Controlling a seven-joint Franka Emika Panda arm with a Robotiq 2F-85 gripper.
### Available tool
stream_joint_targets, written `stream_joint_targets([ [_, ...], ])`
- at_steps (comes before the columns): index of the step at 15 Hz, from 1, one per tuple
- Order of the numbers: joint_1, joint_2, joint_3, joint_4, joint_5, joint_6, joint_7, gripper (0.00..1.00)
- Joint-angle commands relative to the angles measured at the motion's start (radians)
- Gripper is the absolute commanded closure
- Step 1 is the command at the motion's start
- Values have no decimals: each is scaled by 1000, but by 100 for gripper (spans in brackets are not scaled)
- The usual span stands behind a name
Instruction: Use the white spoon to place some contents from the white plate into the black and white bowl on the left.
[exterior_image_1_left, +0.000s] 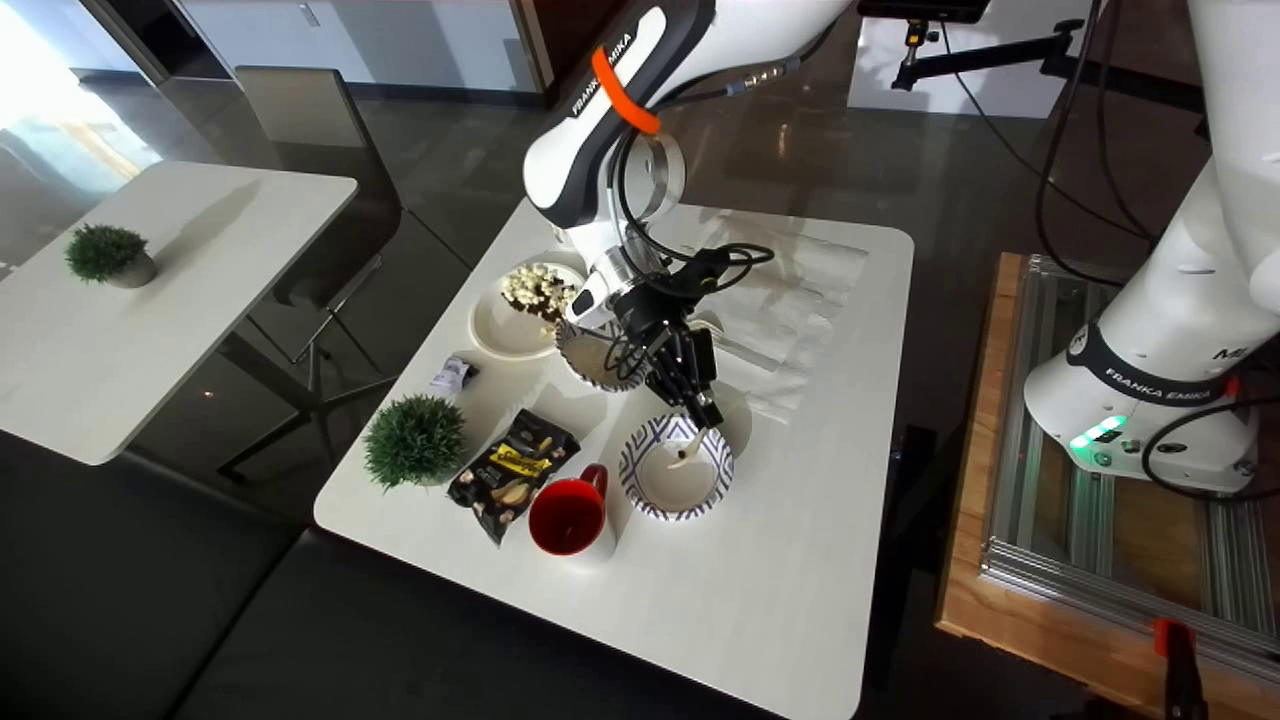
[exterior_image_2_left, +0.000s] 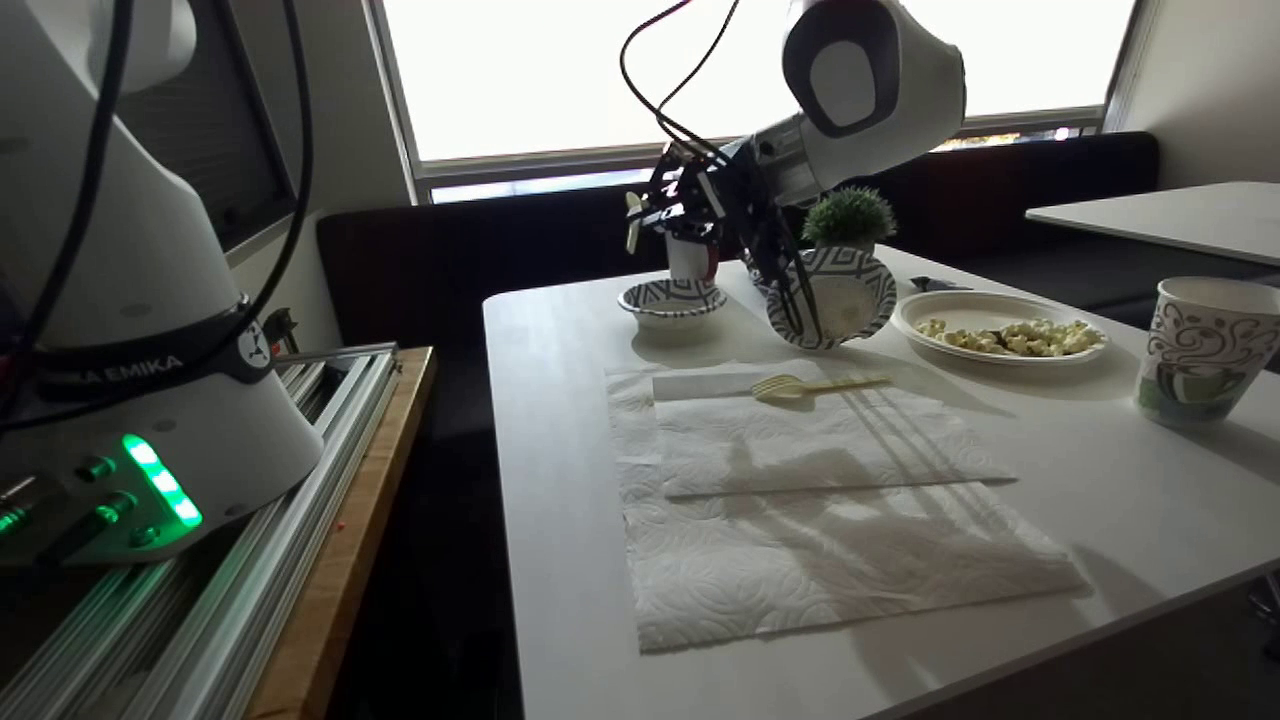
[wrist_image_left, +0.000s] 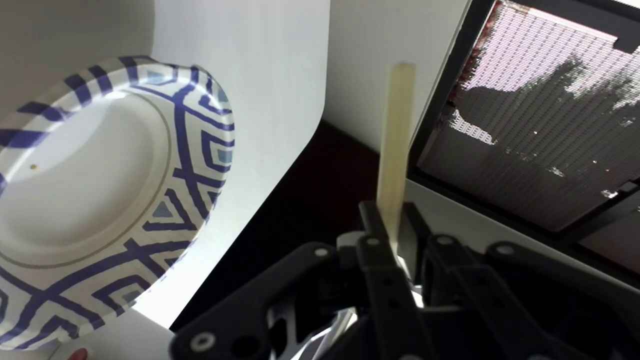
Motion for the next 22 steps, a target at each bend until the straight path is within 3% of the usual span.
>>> stream_joint_targets([
  [1, -20, 53, -7, 54, 68, -87, 20, 97],
  [12, -21, 65, -41, 55, 147, -140, 40, 97],
  [22, -25, 102, -58, 70, 182, -274, 75, 97],
])
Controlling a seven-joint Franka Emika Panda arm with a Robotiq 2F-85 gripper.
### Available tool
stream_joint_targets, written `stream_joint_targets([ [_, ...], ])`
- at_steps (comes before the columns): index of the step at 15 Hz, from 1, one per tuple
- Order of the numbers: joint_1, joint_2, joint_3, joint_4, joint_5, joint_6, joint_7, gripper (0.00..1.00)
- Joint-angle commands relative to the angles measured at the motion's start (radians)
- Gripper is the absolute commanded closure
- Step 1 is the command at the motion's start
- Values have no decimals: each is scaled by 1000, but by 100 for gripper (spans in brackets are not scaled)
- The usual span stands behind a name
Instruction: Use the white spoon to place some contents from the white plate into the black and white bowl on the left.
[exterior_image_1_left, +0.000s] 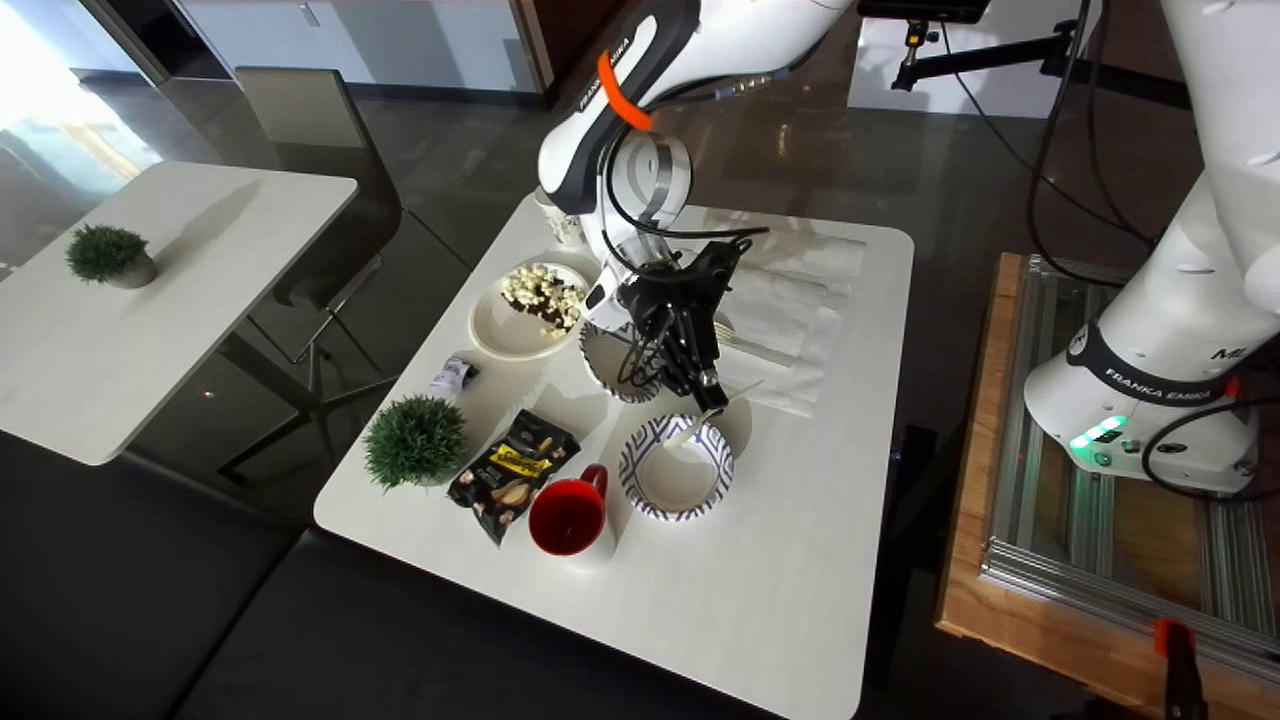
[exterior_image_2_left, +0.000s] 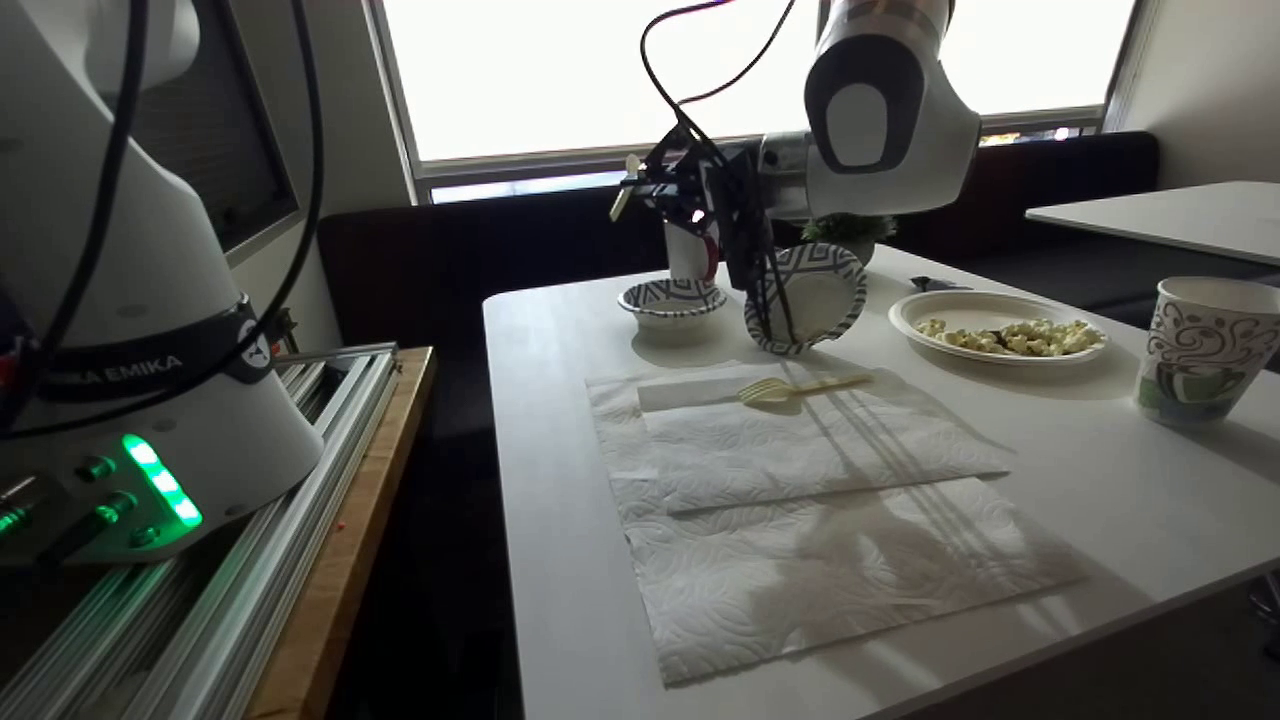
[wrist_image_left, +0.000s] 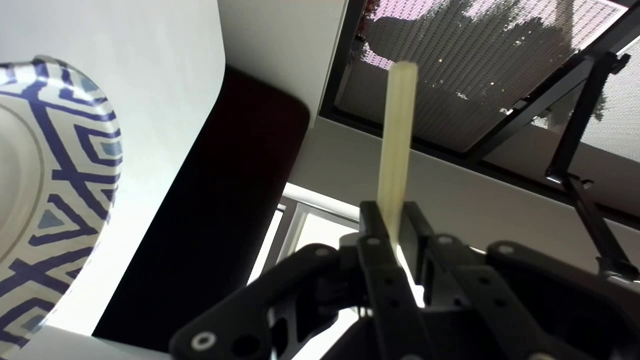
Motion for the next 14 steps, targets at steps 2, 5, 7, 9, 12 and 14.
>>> stream_joint_targets([
  [2, 1, 43, -16, 39, 46, -61, 36, 97],
  [5, 10, 20, -33, 23, 45, -26, 45, 97],
  [7, 21, -55, -44, -30, 29, 36, 20, 97],
  [9, 23, -127, -48, -83, 34, 77, 11, 97],
  [12, 19, -257, -54, -186, 40, 129, -4, 97],
  [14, 22, -356, -59, -265, 46, 179, -21, 97],
])
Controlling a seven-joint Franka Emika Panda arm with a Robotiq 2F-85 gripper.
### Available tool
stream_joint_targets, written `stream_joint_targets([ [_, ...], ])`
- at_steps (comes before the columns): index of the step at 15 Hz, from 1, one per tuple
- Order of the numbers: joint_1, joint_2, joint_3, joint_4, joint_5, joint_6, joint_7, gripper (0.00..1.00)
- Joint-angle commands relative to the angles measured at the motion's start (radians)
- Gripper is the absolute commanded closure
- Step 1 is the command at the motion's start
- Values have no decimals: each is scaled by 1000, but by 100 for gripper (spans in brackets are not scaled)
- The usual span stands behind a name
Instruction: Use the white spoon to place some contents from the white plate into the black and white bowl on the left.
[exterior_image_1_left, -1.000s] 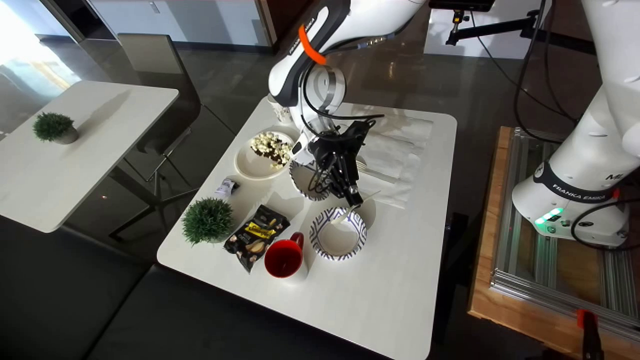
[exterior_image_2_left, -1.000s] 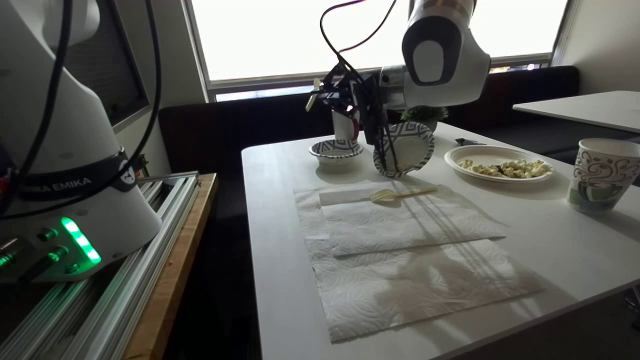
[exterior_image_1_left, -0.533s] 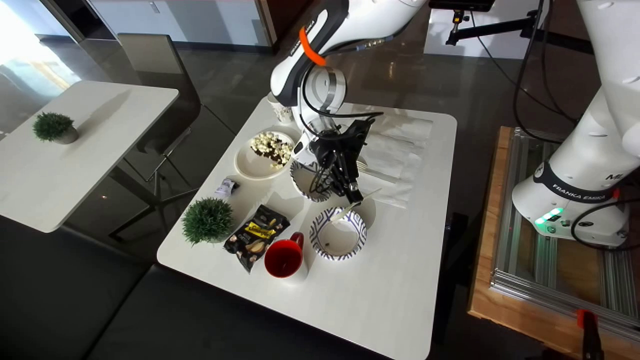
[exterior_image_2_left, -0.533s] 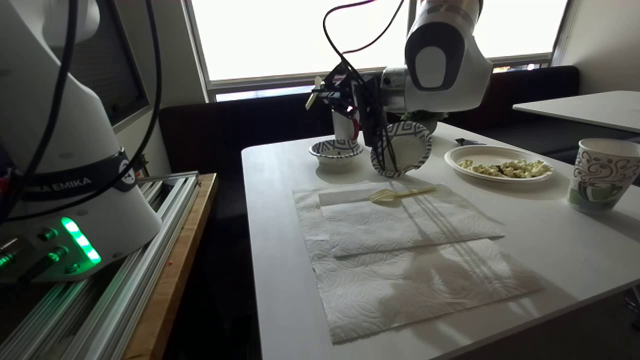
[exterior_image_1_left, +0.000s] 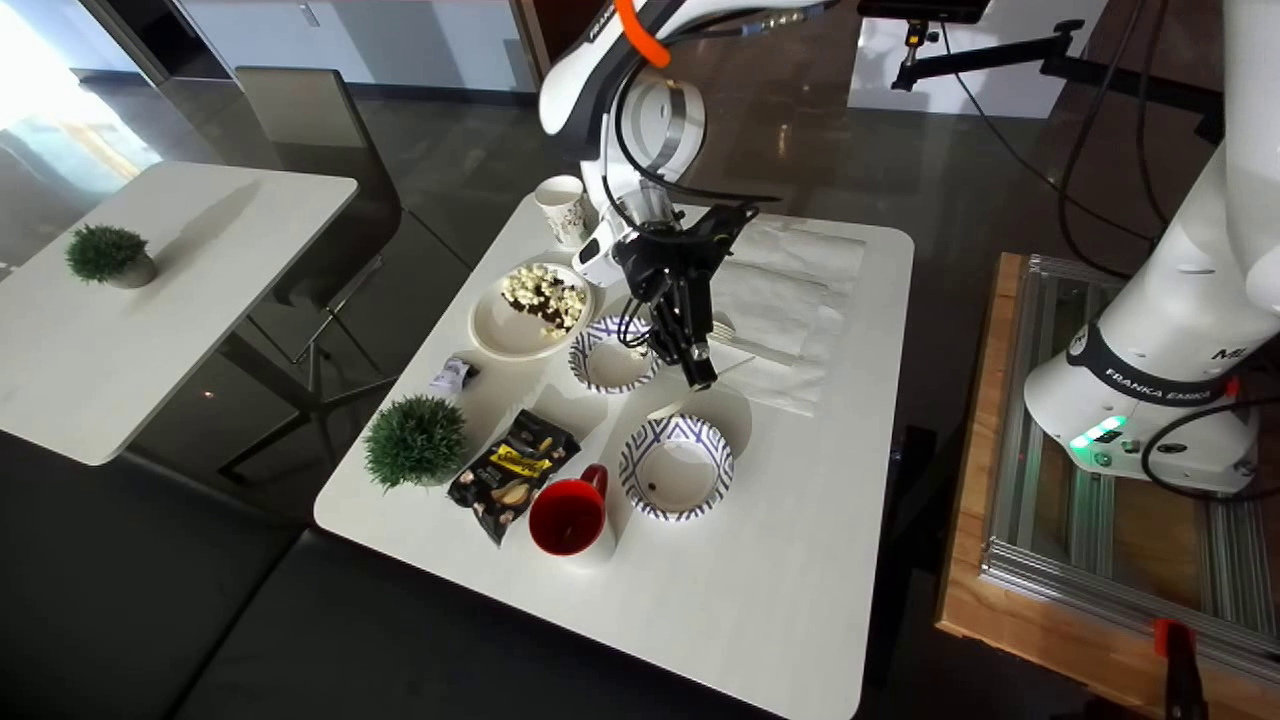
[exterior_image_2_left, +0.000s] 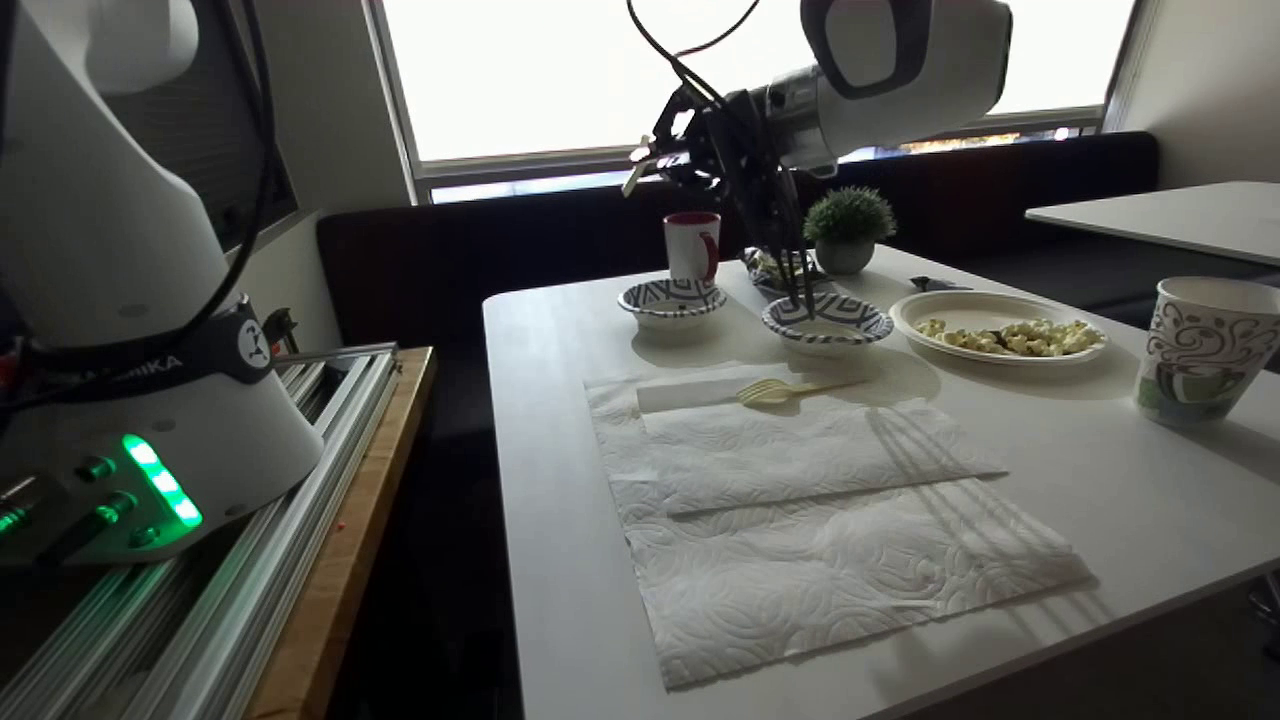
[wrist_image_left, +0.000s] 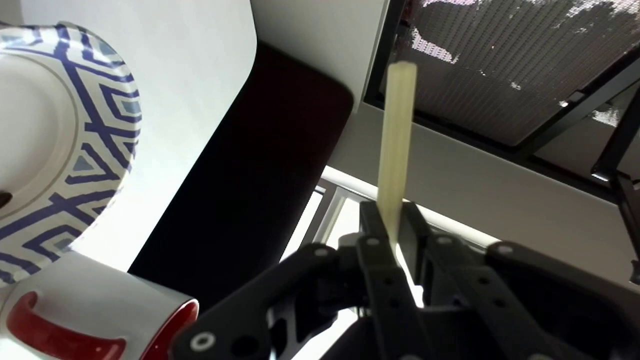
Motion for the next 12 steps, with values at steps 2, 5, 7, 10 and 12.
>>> stream_joint_targets([
  [2, 31, -291, -33, -251, 2, 172, -30, 97],
  [5, 48, -424, -35, -371, 10, 300, -18, 97],
  [7, 54, -482, -31, -428, 18, 351, -13, 97],
  [10, 66, -552, -31, -509, 19, 421, -1, 97],
  [12, 66, -596, -37, -573, 3, 510, 70, 97],
])
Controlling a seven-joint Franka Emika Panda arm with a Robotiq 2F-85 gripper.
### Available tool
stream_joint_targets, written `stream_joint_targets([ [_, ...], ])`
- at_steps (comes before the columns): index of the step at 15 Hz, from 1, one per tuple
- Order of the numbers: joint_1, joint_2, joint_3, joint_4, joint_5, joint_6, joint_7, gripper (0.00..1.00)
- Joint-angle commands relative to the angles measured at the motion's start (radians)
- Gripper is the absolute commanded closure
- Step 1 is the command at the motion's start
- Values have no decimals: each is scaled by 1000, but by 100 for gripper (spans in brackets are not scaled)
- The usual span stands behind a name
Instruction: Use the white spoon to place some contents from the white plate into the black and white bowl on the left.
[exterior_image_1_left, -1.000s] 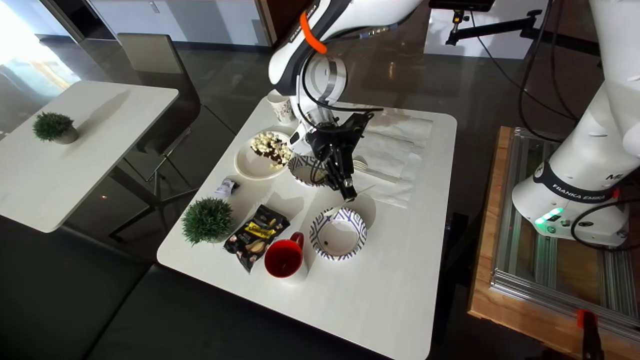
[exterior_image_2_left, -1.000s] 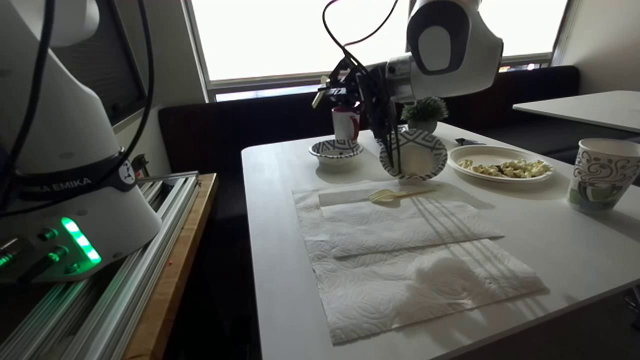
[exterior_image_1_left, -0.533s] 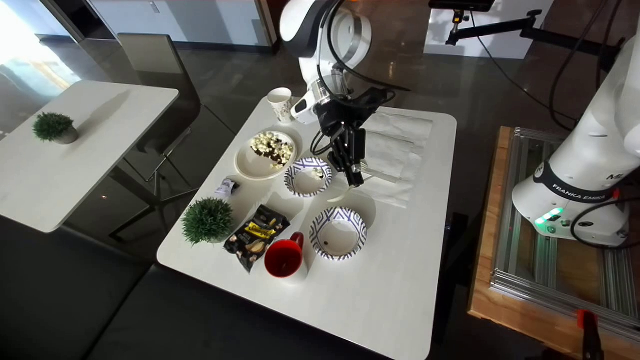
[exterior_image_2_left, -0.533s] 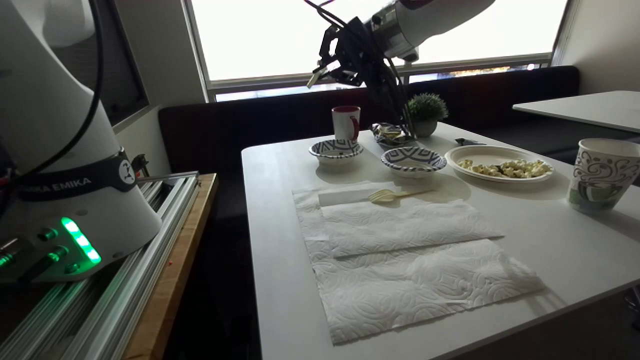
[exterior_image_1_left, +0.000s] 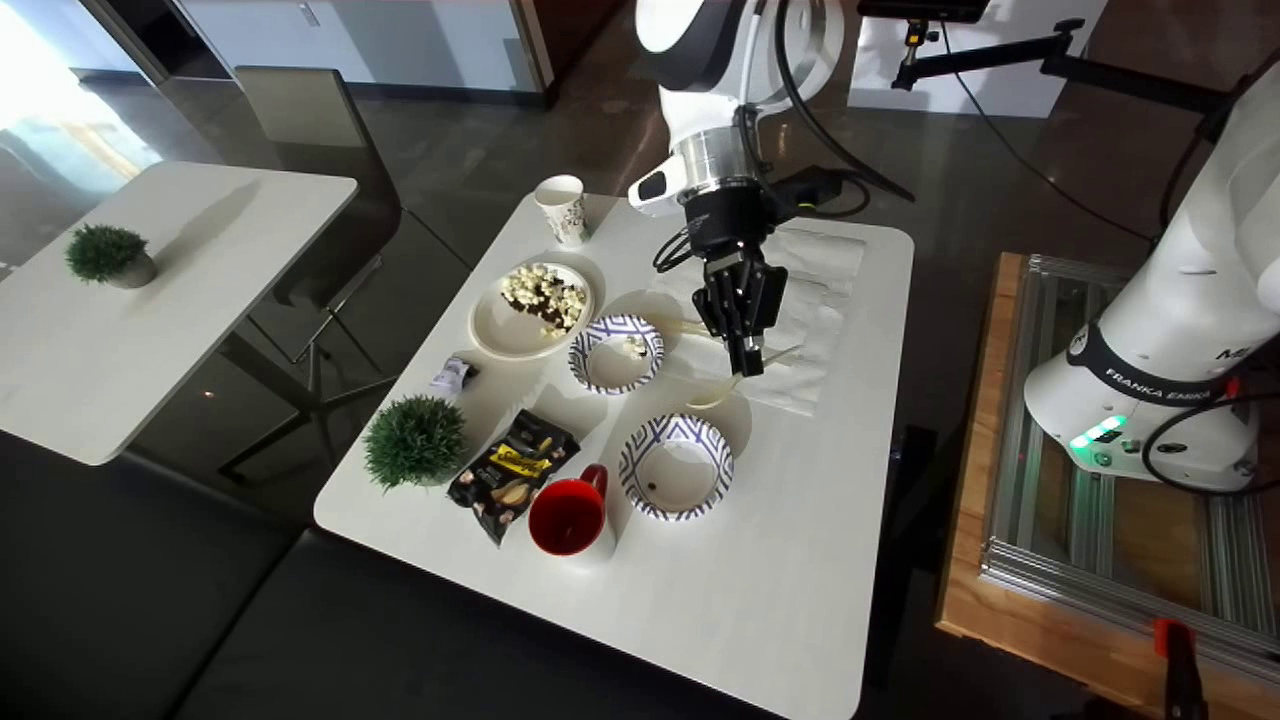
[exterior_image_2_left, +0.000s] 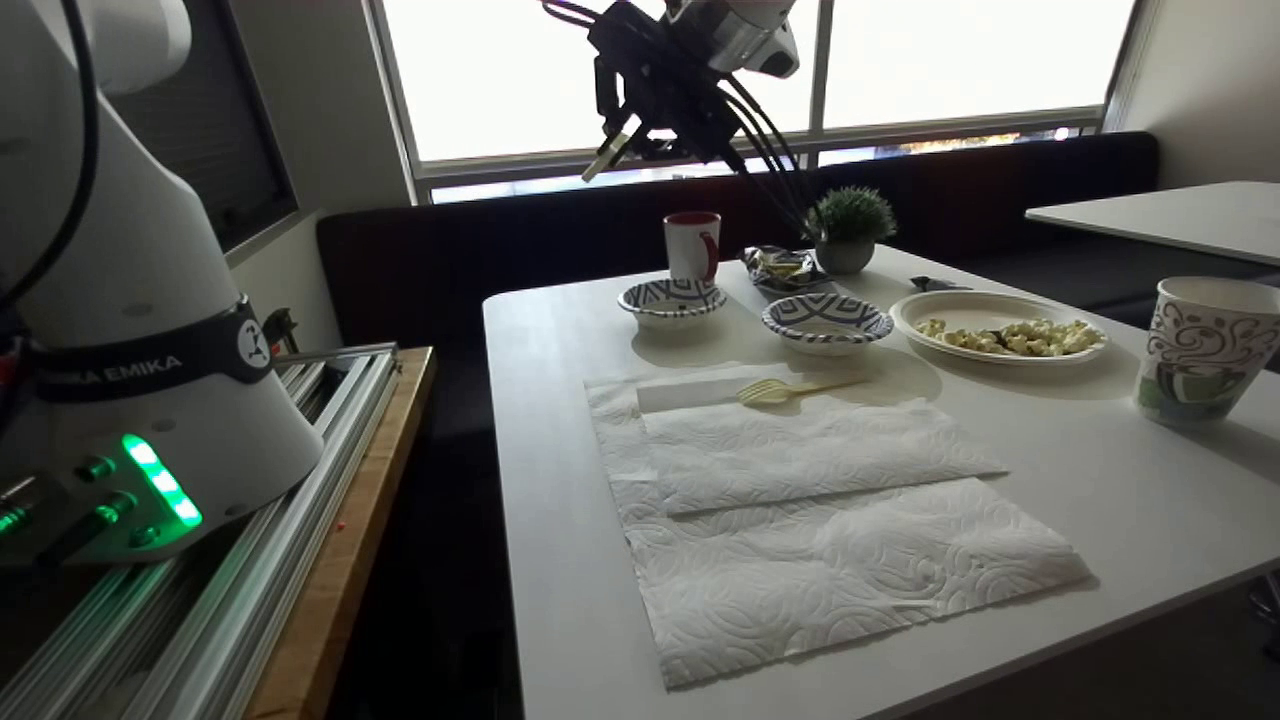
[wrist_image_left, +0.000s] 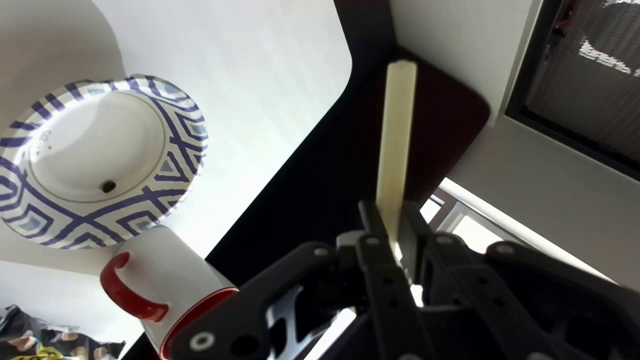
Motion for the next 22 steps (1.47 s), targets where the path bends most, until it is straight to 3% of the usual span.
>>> stream_joint_targets([
  [1, 9, -113, -25, -144, -8, 154, 91, 97],
  [3, -6, -134, -46, -194, -33, 248, 105, 97],
  [4, 14, -69, -38, -120, -12, 176, 73, 97],
  [5, 12, -74, -47, -135, -12, 189, 70, 87],
  [9, 19, -71, -46, -131, -12, 188, 69, 87],
  [10, 29, -64, -31, -141, 32, 329, 144, 97],
  [16, 12, 11, -59, -133, 31, 650, 234, 97],
  [22, -17, 183, -90, -93, 86, 956, 312, 97],
])
